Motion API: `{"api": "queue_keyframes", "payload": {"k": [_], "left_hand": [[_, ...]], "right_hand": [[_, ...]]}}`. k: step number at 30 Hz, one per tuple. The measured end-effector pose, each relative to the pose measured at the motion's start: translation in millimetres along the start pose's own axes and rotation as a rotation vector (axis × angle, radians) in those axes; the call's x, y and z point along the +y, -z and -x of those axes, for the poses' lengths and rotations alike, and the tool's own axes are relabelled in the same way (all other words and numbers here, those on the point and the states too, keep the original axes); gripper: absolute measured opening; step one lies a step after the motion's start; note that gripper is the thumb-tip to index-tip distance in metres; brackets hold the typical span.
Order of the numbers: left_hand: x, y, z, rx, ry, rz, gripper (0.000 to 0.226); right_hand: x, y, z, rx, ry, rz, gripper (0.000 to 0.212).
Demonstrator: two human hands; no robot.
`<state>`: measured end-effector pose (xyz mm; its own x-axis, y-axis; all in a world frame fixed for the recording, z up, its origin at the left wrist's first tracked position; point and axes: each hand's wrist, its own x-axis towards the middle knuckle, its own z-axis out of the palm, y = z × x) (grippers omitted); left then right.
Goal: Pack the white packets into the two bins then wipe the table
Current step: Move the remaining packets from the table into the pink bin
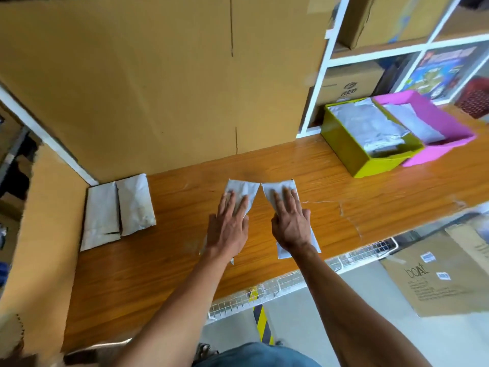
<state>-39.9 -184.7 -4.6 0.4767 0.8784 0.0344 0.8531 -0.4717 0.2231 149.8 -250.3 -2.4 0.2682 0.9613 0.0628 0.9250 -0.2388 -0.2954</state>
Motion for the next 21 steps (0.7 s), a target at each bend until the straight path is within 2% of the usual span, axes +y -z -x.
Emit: {"api": "queue_keyframes", "payload": {"k": [13,21], "left_hand": [[243.0,-68.4,-25.1,-0.1,-0.384,0.014,0.062],[372.6,-105.6,-51.1,-0.135,-0.649,0.083,0.063]], "right_hand": [[217.2,53.8,97.9,0.117,-0.353,-0.047,0.072],[312.6,88.6,146.7,0.19,-0.626,-0.028,0.071]]}}
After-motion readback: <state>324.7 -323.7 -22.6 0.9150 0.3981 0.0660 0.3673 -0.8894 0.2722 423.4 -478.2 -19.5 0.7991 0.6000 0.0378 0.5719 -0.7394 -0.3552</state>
